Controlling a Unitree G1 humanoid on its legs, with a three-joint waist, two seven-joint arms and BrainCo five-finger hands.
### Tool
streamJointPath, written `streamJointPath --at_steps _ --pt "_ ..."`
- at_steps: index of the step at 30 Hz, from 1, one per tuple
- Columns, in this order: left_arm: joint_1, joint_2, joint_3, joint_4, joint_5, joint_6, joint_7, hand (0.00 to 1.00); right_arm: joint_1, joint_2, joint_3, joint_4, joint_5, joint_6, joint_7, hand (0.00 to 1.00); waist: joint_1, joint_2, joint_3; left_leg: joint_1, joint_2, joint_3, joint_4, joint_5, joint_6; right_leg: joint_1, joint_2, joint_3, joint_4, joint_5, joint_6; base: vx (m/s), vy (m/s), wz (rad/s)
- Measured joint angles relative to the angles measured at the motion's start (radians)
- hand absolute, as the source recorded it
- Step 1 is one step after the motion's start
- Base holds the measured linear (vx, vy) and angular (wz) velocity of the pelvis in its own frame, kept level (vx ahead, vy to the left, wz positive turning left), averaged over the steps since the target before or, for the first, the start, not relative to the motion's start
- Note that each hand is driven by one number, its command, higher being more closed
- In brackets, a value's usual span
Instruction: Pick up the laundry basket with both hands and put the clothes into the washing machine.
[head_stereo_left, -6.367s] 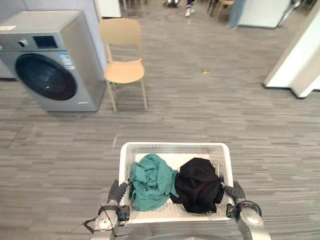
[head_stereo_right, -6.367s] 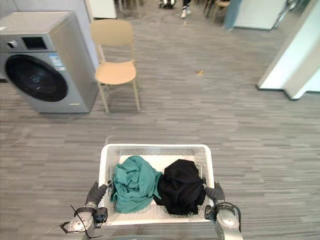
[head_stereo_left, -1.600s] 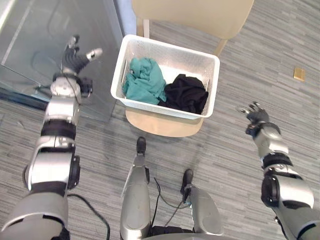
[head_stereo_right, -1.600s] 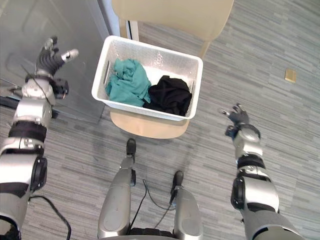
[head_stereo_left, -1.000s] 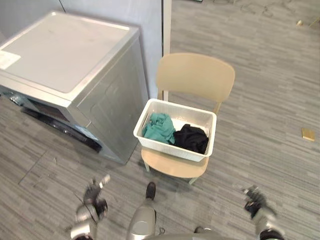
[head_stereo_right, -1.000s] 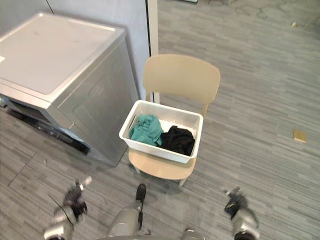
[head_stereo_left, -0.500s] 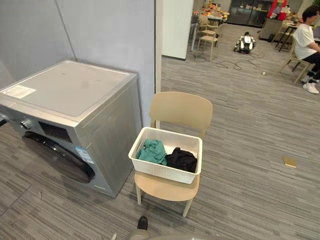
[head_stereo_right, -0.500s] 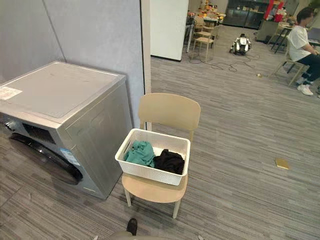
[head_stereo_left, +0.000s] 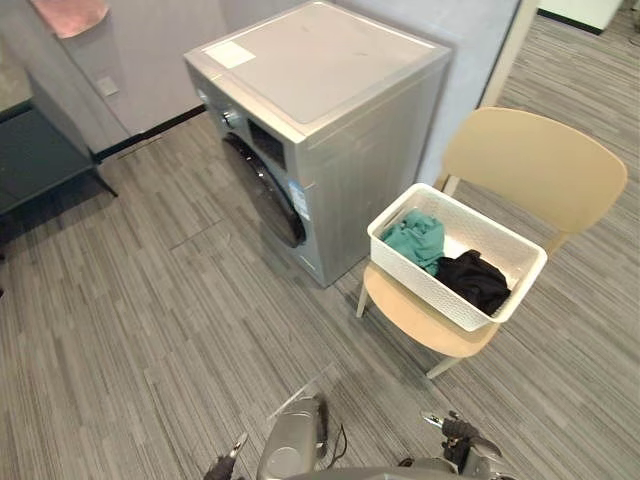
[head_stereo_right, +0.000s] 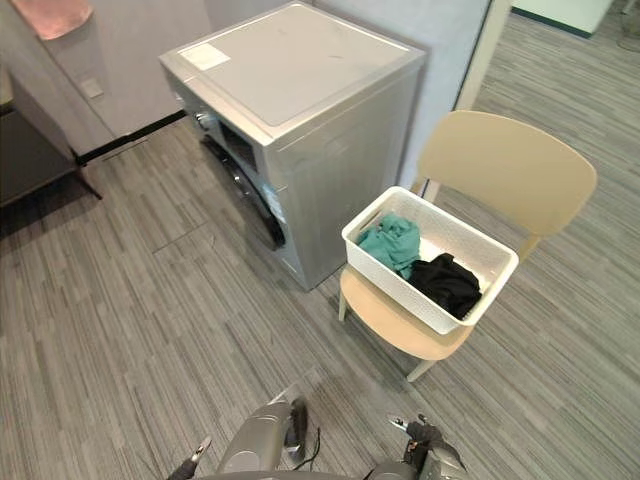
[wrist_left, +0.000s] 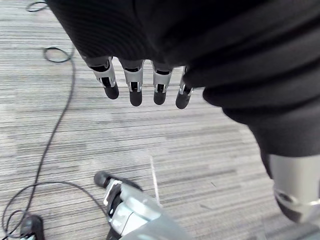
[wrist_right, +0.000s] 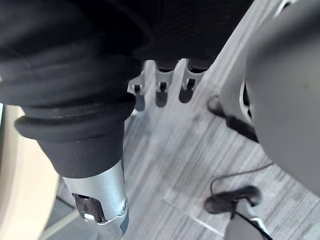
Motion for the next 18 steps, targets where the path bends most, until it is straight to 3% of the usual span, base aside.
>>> streamJointPath --at_steps 1,2,4,5,7,9,13,15,17,18 --pt "0.004 -0.007 0.025 0.011 0.0 0.007 -0.001 0.0 0.0 0.004 -0.021 -0.001 0.001 0.0 0.0 0.0 0.001 0.001 0.001 0.032 -0.001 0.031 -0.064 -0.016 -0.008 0.009 -0.002 -0.011 -0.007 0.012 0.017 -0.04 0.238 0.79" --pt "-0.004 0.002 0.05 0.013 0.002 0.014 -0.003 0.0 -0.001 0.03 -0.064 0.006 0.006 0.004 0.001 0.0 -0.007 -0.023 -0.01 0.094 -0.076 0.029 -0.252 0.033 -0.005 0.009 -0.017 -0.033 -0.048 0.025 0.022 -0.02 0.183 0.81" --pt "-0.011 0.024 0.049 0.012 0.017 0.012 -0.003 0.0 0.006 0.034 -0.082 0.023 0.006 0.007 0.003 0.0 -0.01 -0.064 -0.023 0.148 -0.12 0.032 -0.4 0.09 0.006 0.035 -0.02 -0.033 -0.14 0.073 0.021 -0.01 0.141 0.66" --pt "-0.012 0.027 0.051 0.014 0.021 0.022 -0.003 0.0 0.009 0.032 -0.108 0.038 0.006 0.007 0.002 0.0 -0.001 -0.047 -0.015 0.186 -0.143 0.02 -0.457 0.135 0.013 0.052 -0.015 -0.039 -0.17 0.125 0.036 -0.02 0.129 0.38" --pt "-0.017 0.024 0.043 0.013 0.024 0.022 -0.004 0.0 0.026 0.032 -0.111 0.041 0.005 0.009 0.002 0.0 -0.01 -0.045 -0.026 0.231 -0.169 -0.006 -0.535 0.173 0.024 0.083 -0.017 -0.037 -0.194 0.149 0.024 0.0 0.119 0.44" --pt "-0.03 0.023 0.004 0.012 0.031 0.011 -0.015 0.0 0.041 0.018 -0.11 0.037 -0.005 0.01 0.003 0.0 -0.029 -0.023 -0.049 0.266 -0.2 -0.054 -0.634 0.233 0.036 0.104 -0.027 -0.059 -0.201 0.16 0.031 -0.01 0.077 0.71" --pt "-0.027 0.025 -0.033 0.011 0.039 0.009 -0.021 0.0 0.041 0.01 -0.094 0.037 -0.021 0.017 0.014 0.0 -0.023 -0.014 -0.058 0.289 -0.23 -0.081 -0.64 0.239 0.039 0.133 -0.07 -0.063 -0.166 0.158 0.041 0.02 0.021 0.25" --pt "-0.022 0.028 -0.043 0.006 0.04 0.003 -0.022 0.0 0.039 0.004 -0.063 0.036 -0.045 0.025 0.023 0.0 -0.021 -0.023 -0.062 0.28 -0.264 -0.089 -0.633 0.229 0.053 0.134 -0.111 -0.084 -0.119 0.132 0.07 0.0 0.024 0.35" --pt "-0.022 0.034 -0.07 -0.003 0.057 -0.005 -0.023 0.0 0.045 -0.01 -0.06 0.037 -0.053 0.025 0.022 0.0 -0.025 -0.027 -0.061 0.243 -0.306 -0.111 -0.576 0.191 0.101 0.134 -0.179 -0.121 -0.025 0.099 0.047 0.01 0.072 0.77" --pt "-0.014 0.036 -0.103 -0.006 0.059 -0.011 -0.024 0.0 0.044 -0.028 -0.042 0.037 -0.053 0.028 0.021 0.0 -0.025 -0.021 -0.063 0.242 -0.326 -0.119 -0.558 0.188 0.103 0.118 -0.233 -0.099 0.094 0.077 -0.093 0.07 0.11 0.83"
